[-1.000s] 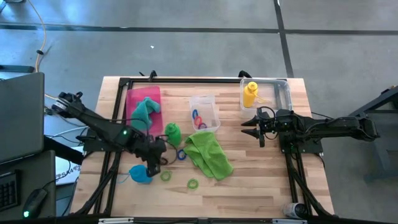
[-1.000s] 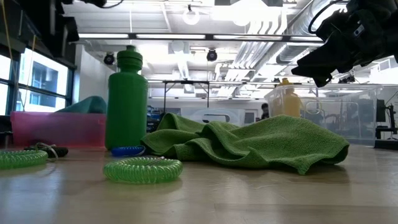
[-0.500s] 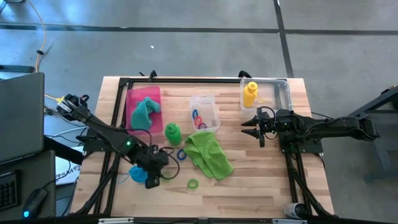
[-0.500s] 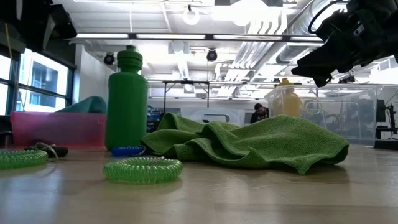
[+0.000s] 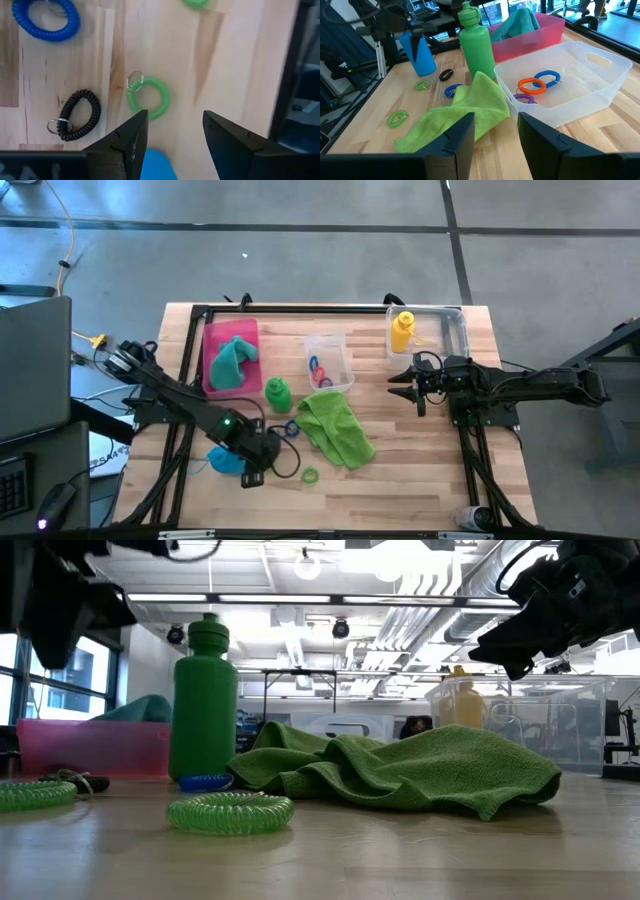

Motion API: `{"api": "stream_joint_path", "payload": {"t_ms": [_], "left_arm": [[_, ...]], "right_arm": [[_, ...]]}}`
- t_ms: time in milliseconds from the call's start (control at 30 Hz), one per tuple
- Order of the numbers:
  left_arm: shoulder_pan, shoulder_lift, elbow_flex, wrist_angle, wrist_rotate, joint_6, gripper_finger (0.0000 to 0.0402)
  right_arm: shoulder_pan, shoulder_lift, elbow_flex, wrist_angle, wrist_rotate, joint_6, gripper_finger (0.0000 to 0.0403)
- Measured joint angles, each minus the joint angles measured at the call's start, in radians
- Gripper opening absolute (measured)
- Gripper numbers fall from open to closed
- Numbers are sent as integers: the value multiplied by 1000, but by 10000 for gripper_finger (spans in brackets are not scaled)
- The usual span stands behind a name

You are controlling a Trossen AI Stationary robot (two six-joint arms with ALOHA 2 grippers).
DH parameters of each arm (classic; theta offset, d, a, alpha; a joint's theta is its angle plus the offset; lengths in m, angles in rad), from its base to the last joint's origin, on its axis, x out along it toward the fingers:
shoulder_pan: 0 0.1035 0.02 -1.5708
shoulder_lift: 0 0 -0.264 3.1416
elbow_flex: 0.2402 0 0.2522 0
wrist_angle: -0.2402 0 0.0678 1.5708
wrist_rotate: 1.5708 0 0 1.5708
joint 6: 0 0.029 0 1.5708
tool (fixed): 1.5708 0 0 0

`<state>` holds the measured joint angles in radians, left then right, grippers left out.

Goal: Pick & Place Sports Items
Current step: Put the left green spring keychain into the left transparent bin

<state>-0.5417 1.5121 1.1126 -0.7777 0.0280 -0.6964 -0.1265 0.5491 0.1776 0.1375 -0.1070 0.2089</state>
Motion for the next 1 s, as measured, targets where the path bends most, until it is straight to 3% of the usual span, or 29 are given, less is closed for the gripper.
{"api": "stream_joint_path", "payload": {"t_ms": [600,1000], "left_arm": [[67,97,-1,4,-20,115,186],[48,187,-2,9,-16,176,186]], "right_arm": [[0,0,0,-4,0,0,142],[0,0,0,-7,0,0,142]]}}
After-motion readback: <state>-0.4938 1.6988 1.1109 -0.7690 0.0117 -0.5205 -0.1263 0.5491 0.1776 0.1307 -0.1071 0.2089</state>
